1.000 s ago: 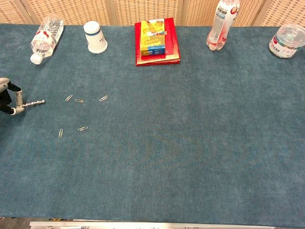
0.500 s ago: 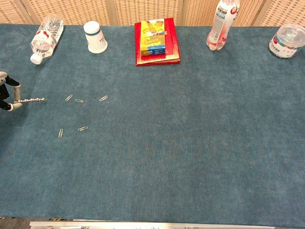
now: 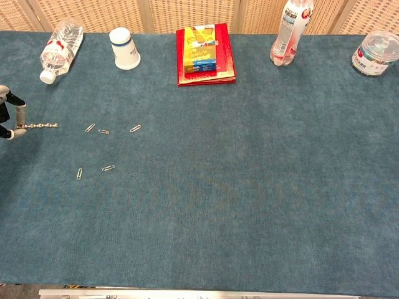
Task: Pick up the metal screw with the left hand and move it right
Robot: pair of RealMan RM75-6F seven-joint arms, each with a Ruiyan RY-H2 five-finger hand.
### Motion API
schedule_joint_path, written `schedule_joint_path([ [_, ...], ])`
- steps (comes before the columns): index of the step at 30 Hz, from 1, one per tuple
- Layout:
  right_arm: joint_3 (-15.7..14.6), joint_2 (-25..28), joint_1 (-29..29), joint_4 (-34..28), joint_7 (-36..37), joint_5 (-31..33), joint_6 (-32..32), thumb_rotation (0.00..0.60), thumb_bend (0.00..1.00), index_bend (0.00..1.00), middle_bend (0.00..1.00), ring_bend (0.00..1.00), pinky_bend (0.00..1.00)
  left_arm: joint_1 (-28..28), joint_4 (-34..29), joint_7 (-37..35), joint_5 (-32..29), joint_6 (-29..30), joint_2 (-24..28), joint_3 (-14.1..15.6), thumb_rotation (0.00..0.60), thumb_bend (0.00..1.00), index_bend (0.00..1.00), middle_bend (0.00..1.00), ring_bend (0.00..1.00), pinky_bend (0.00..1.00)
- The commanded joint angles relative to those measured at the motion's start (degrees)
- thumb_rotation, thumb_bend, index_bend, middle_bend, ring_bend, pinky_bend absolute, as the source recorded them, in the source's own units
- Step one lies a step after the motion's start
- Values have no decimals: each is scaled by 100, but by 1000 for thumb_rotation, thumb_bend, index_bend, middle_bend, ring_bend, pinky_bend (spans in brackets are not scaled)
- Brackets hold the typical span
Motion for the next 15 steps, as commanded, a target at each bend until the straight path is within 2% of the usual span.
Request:
schedule_joint_path([
  [1,3,2,-2,-1,-1,-4,10,600,0,254,138,65,279,-53,-184,158,-20,67,116,5,600,327,579,1000,963,794],
  [7,29,46,-13,-20,-9,-2,59,600,0,255,137,64,279,-199,-465,457,-75,106,229,-23,600,327,579,1000,963,794],
  [15,26,70,-47,-16,18,19,86,600,0,254,137,64,279,-492,-422,678,-300,-82,91,-99,600,327,579,1000,963,794],
])
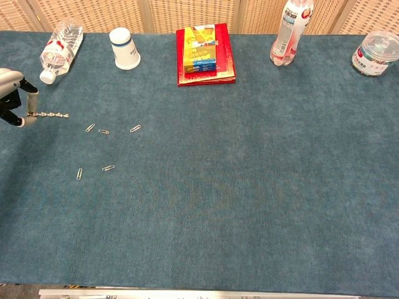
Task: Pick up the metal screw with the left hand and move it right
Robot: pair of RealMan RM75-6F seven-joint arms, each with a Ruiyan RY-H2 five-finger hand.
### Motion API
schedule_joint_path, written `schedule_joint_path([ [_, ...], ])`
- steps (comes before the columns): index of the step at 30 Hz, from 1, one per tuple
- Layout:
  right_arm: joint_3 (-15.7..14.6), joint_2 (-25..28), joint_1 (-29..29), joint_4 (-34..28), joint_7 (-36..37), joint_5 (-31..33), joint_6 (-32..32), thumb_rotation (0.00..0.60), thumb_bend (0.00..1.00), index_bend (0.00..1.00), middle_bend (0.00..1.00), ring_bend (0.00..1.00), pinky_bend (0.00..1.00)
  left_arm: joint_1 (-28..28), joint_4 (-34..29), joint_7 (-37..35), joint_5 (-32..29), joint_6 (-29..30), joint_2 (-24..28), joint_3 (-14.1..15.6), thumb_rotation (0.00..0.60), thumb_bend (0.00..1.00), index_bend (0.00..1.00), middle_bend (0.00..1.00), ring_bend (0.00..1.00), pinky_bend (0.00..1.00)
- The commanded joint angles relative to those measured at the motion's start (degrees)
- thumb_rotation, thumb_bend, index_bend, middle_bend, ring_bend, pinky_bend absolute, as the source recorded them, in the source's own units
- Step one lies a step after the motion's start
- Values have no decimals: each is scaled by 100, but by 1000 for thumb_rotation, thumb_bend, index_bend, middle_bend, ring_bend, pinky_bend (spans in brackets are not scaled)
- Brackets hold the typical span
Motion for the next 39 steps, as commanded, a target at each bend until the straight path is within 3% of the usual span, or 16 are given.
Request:
schedule_joint_path([
  [1,2,1,-14,15,21,13,10,600,0,254,137,65,279,-87,49,65,-72,-77,-81,-4,600,327,579,1000,963,794],
  [20,-25,-53,-52,156,164,-3,-6,600,0,255,137,64,279,-270,665,-85,-388,-417,-598,167,600,327,579,1000,963,794],
  [39,-25,-66,-61,169,182,0,-13,600,0,254,137,64,279,-422,371,-16,-277,-263,-596,175,600,327,579,1000,963,794],
])
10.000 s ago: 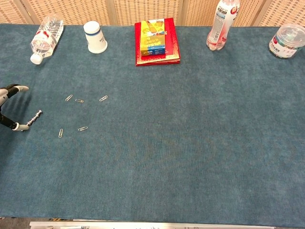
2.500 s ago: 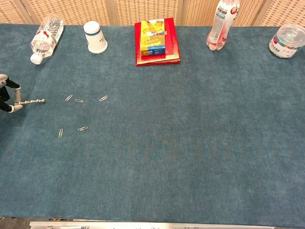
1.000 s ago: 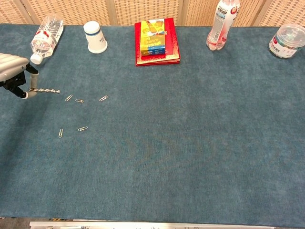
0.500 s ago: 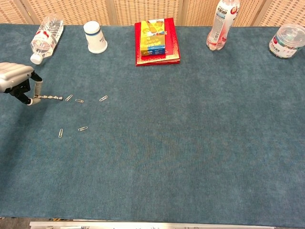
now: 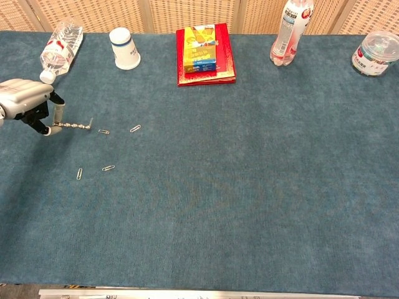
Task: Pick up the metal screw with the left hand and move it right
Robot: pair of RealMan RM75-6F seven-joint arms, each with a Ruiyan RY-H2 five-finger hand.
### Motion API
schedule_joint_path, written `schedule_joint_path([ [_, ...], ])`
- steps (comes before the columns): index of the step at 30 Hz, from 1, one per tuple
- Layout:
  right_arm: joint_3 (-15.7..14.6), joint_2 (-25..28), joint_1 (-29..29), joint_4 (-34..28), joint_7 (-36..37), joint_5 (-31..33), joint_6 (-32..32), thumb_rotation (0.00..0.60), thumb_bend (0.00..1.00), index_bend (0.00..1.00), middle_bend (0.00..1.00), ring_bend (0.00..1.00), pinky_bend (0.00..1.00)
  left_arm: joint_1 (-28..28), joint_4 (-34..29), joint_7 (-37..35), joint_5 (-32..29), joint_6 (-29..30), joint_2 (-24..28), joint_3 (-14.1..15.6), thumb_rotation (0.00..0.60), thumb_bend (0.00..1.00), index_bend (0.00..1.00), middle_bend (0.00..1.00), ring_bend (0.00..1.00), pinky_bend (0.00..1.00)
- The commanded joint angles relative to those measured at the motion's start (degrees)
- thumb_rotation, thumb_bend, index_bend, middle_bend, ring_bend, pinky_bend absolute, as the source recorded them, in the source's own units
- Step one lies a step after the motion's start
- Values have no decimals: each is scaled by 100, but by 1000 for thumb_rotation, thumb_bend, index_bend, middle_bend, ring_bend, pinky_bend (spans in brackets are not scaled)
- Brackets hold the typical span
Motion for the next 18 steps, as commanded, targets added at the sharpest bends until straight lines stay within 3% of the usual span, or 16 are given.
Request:
schedule_joint_path([
  [1,1,-1,-6,7,6,6,3,600,0,254,137,64,279,-28,-99,48,33,45,16,4,600,328,579,1000,963,794],
  [18,-29,-75,-53,130,112,12,-2,600,0,255,137,65,279,-271,-212,279,-84,58,-170,5,600,327,579,1000,963,794],
])
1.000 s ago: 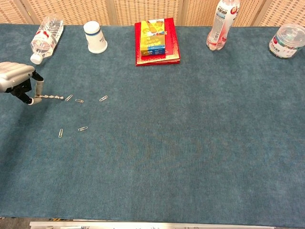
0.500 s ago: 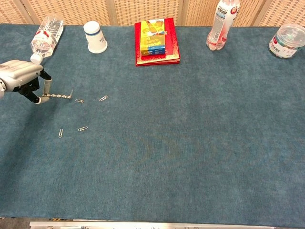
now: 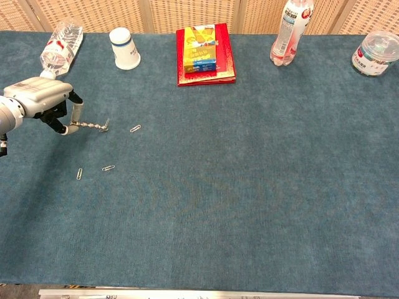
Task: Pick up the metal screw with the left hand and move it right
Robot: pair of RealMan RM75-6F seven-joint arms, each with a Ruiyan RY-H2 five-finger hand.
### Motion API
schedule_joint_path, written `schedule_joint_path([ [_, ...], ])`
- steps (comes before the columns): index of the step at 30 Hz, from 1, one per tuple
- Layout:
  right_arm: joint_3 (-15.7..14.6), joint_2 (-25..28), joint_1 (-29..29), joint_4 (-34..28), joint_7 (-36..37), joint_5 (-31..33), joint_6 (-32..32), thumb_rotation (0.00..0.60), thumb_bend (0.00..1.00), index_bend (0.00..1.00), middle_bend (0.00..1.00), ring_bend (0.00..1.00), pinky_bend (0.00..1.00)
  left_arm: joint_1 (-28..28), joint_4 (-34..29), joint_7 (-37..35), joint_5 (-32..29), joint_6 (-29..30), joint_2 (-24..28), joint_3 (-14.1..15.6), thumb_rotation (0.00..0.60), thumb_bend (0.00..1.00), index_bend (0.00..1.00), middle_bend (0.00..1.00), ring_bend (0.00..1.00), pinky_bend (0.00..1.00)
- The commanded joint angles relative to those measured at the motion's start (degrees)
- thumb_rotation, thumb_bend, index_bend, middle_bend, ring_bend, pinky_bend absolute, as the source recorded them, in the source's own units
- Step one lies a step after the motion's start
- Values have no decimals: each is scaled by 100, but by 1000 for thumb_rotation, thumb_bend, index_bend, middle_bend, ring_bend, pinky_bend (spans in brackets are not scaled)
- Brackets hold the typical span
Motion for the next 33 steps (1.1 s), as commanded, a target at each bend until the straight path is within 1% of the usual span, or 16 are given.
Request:
schedule_joint_path([
  [1,-3,-12,-3,17,16,1,-7,600,0,255,137,65,279,-4,-26,13,-7,32,1,15,600,327,579,1000,963,794],
  [8,-5,-46,7,44,34,-25,-16,600,0,254,137,65,279,7,-144,29,16,134,28,54,600,327,579,1000,963,794],
  [15,2,-38,2,24,13,-39,8,600,0,254,137,65,279,-81,-324,108,33,225,75,-15,600,328,579,1000,963,794],
  [27,-14,-62,5,58,28,-36,-33,600,0,255,137,64,279,-264,-389,228,-80,202,-67,-61,600,328,578,1000,963,794],
  [33,-25,-75,5,68,51,-60,-38,600,0,255,137,64,279,-339,-595,347,-36,258,-78,-37,600,327,578,1000,963,794],
])
